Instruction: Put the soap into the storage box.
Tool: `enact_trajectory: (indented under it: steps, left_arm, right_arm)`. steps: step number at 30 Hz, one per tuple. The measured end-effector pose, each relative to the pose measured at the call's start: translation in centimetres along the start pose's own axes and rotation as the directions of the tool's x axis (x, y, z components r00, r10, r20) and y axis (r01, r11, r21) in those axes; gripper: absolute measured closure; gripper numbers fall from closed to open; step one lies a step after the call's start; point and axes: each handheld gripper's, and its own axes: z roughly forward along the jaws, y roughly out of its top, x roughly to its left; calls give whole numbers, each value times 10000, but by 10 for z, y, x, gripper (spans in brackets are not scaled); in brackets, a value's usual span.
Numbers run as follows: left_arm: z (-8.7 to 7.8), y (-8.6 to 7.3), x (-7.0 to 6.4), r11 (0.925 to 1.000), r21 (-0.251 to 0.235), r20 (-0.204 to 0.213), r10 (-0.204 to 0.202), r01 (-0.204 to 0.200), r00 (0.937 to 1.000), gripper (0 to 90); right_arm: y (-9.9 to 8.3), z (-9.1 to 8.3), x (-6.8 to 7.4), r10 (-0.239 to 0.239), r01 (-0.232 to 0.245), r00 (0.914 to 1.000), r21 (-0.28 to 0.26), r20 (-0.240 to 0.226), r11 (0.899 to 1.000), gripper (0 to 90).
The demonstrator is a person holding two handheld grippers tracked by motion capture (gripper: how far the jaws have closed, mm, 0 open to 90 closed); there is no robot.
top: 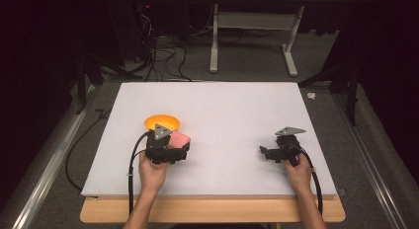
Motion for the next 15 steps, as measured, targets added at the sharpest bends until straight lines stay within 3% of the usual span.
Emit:
enact_trajectory:
  steps: [15]
  left_arm:
    - [-2, 12, 20, 9995, -48, -378, -326, 324, 9988, 138]
  right_arm:
    - [0, 0, 0, 1, -1, 10000, 1, -7, 10000, 143]
